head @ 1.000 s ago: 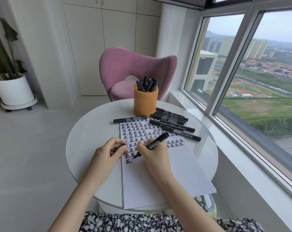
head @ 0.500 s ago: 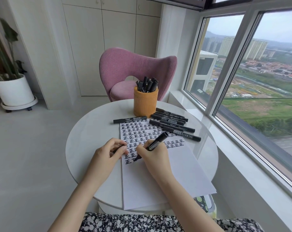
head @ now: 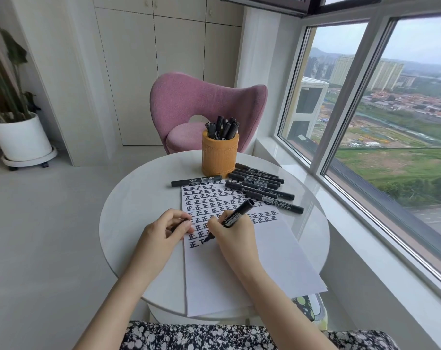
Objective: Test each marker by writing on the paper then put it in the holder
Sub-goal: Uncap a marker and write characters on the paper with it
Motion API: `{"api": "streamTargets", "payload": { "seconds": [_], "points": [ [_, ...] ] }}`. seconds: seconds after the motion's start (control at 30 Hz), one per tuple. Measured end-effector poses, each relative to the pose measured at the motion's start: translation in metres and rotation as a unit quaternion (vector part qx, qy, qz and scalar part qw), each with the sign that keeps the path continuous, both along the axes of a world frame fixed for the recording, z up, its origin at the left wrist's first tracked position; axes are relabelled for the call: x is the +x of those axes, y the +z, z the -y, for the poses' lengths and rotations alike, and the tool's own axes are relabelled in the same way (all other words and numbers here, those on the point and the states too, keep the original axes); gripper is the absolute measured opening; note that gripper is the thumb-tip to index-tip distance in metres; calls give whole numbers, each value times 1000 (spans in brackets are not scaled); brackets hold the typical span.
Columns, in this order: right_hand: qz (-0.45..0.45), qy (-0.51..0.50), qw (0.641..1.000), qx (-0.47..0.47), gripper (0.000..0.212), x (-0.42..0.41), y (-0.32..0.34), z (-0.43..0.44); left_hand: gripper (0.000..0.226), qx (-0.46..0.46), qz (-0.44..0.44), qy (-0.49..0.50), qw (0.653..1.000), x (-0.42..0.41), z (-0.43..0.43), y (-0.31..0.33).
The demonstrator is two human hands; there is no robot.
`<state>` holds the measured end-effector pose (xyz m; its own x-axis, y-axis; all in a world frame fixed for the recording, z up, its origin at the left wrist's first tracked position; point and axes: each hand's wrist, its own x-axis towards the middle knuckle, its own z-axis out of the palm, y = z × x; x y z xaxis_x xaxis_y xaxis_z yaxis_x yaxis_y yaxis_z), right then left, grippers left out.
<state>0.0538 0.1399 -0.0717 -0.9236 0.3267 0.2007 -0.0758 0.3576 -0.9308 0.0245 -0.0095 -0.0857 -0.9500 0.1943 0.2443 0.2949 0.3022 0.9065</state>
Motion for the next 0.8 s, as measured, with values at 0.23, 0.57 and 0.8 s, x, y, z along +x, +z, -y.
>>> {"api": "streamTargets", "payload": {
  "seconds": [0.23,0.57,0.8],
  "points": [
    [2,7,1000,-10,31,-1,-1,0,6,1,3,0,1000,0,0,0],
    [9,7,1000,15,36,-3,-2,1,5,6,1,2,1000,-1,-1,0],
    [23,11,1000,16,30,-1,-1,0,6,6,3,1,1000,0,0,0]
  ]
}}
